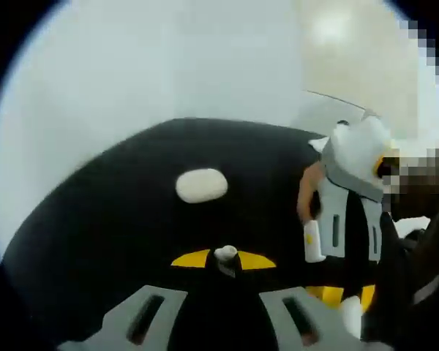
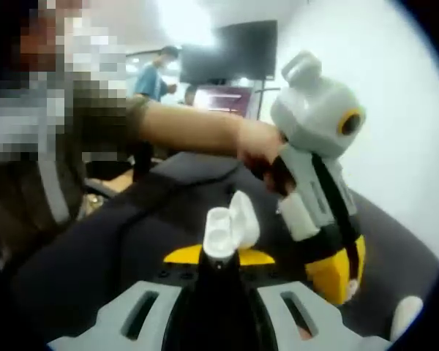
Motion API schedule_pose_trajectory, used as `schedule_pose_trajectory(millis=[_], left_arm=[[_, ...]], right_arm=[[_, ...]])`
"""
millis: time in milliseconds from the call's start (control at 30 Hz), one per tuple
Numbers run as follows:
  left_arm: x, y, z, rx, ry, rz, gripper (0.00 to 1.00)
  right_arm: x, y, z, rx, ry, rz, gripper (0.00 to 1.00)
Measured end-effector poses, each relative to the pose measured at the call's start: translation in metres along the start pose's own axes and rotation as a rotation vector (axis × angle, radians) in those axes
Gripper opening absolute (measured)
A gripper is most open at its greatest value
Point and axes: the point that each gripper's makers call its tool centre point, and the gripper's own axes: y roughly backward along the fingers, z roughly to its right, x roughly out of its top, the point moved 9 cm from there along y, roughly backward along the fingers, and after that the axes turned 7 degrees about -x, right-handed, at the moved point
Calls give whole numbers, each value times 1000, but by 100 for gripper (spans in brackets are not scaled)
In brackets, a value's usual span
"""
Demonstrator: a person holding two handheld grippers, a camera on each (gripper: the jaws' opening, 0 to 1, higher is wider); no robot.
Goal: Pick up three earphones and place each one into its charging case using tactile feedback, ensure that each earphone is properly inserted and securely positioned inside the case.
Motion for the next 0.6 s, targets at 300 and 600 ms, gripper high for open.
schedule_pose_trajectory(millis=[300, 600], left_arm=[[-17, 46, -13, 44, 25, -9, 21], [-36, 118, -33, 111, 137, 102, 19]], right_arm=[[0, -5, 1, 2, 3, 0, 17], [-1, -5, 2, 3, 2, 1, 17]])
